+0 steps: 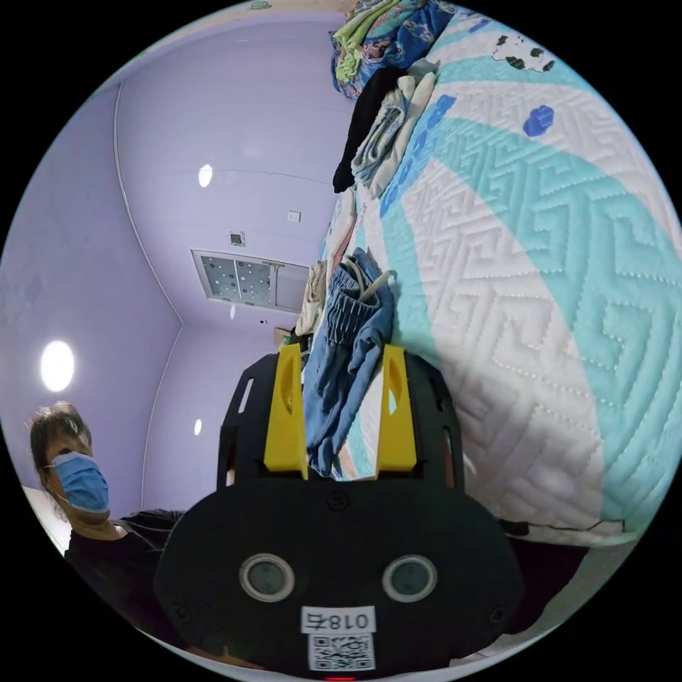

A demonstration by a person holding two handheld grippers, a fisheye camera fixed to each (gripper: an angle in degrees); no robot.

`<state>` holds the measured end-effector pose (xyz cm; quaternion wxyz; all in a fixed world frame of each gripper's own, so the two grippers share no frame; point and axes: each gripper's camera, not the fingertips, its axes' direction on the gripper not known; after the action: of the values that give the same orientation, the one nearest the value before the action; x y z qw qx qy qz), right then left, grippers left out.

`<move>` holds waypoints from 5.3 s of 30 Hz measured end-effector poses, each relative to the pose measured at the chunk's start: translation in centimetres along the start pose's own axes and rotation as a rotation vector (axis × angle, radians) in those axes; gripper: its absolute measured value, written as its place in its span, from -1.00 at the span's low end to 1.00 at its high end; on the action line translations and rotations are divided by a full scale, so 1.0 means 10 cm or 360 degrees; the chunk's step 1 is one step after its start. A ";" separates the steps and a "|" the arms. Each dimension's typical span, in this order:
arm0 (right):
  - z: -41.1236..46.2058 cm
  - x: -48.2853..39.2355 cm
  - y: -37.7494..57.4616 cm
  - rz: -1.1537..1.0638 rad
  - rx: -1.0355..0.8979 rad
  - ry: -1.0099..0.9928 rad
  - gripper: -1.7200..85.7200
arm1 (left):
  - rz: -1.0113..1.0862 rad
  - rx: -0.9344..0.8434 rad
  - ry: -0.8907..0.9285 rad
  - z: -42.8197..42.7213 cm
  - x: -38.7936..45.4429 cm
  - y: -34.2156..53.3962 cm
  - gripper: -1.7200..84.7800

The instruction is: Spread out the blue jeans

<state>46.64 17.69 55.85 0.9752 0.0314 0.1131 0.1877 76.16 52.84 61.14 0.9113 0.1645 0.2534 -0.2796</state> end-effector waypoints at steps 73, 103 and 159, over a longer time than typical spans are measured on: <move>7.37 -3.00 1.23 -0.1747 -0.0470 -0.0112 -0.81 | 0.0936 0.1019 -0.1398 -3.03 -0.38 2.32 -0.98; 11.86 -1.34 2.53 -0.1568 -0.0941 -0.0178 -0.80 | 0.0610 0.1211 -0.0869 -3.46 -5.39 4.68 -0.91; 10.24 -0.26 4.39 -0.1937 -0.0662 0.0235 -0.94 | 0.0535 0.1472 -0.1195 -5.53 -4.85 5.07 -0.81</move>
<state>52.33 55.55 160.55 0.8826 -0.2409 0.1386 -0.3792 51.12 137.97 50.78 0.8042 0.4705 -0.2615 -0.2519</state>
